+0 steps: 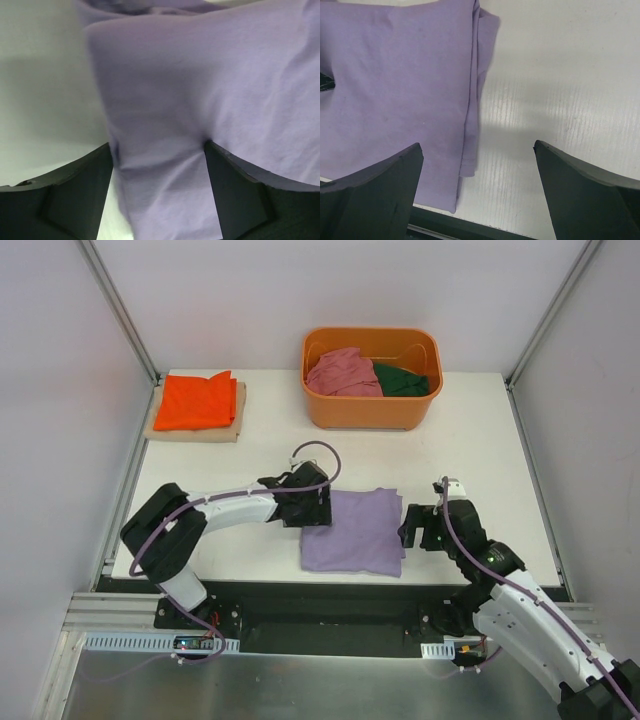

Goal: Fold and stack the t-shirts
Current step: Smooth out wrinkles on the folded tshirt, then put the neatly folded tshirt into the corner of the board with the left arm

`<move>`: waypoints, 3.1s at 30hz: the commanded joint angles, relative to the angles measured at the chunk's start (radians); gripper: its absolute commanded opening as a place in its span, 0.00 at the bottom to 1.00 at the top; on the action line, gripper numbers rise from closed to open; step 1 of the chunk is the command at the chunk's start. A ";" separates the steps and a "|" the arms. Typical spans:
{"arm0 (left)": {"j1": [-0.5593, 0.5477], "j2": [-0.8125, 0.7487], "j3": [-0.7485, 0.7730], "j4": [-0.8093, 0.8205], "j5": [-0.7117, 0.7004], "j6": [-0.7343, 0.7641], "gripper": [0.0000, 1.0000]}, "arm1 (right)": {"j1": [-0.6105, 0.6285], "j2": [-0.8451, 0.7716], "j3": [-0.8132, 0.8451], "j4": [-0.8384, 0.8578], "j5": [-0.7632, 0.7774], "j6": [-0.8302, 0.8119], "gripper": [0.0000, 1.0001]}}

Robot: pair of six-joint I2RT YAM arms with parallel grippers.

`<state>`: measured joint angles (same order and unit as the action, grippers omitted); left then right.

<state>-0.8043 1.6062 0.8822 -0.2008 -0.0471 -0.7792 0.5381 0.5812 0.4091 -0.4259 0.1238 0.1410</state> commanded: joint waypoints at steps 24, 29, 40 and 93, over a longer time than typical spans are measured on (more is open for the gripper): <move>-0.061 0.199 0.304 -0.361 -0.746 0.230 0.00 | -0.003 -0.003 0.000 -0.008 0.013 -0.009 0.96; 0.052 0.205 0.317 -0.353 -0.877 0.331 0.00 | -0.004 -0.015 -0.003 -0.008 0.010 -0.009 0.96; 0.327 0.254 0.363 0.142 -0.774 0.914 0.00 | -0.003 -0.026 -0.010 0.003 0.008 -0.009 0.96; 0.582 0.258 0.939 0.278 -0.640 1.368 0.00 | -0.013 0.075 0.037 0.001 0.066 -0.018 0.96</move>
<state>-0.2253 1.9320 1.7767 0.0601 -0.7067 0.6094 0.5323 0.6643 0.4046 -0.4313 0.1726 0.1265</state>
